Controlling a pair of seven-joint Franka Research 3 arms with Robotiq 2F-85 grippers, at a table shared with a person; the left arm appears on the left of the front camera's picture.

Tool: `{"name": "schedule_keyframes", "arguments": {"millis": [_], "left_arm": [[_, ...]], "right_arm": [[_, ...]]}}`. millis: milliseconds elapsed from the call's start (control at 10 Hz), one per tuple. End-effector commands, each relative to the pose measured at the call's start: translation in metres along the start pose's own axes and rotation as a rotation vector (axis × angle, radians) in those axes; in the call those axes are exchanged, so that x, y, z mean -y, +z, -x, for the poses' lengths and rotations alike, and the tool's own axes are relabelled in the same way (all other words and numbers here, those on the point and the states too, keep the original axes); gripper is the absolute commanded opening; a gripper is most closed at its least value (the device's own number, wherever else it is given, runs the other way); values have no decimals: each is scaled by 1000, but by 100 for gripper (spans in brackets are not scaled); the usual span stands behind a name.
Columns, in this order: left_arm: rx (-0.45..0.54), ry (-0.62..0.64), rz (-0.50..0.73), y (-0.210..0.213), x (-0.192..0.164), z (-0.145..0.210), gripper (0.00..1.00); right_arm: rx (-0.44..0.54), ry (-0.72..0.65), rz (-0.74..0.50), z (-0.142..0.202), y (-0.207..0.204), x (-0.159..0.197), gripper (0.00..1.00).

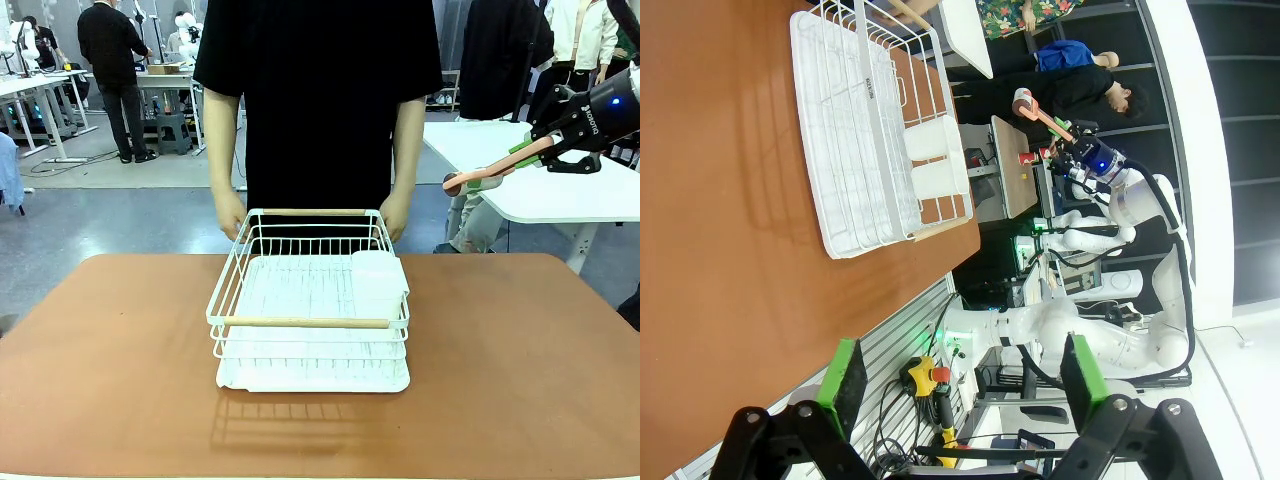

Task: Clean the table.
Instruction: Clean the table with the Lint Roller when the human lifts the Dish drying rack.

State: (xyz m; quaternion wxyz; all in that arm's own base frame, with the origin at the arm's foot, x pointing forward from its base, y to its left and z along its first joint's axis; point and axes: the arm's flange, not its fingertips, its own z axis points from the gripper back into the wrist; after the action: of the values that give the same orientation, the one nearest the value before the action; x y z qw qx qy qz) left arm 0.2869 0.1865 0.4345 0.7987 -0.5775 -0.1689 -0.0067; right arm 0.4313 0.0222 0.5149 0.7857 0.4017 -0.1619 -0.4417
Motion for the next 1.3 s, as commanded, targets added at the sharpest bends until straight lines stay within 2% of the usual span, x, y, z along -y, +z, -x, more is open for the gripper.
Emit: {"name": "schedule_keyframes", "arguments": {"millis": [0, 1200], "left_arm": [[1, -20, 19, 2, -1, 1, 100], [1, -20, 19, 2, -1, 1, 100]], "right_arm": [[0, 2, -5, 1, 1, -2, 6], [0, 2, -5, 1, 1, -2, 6]]}}
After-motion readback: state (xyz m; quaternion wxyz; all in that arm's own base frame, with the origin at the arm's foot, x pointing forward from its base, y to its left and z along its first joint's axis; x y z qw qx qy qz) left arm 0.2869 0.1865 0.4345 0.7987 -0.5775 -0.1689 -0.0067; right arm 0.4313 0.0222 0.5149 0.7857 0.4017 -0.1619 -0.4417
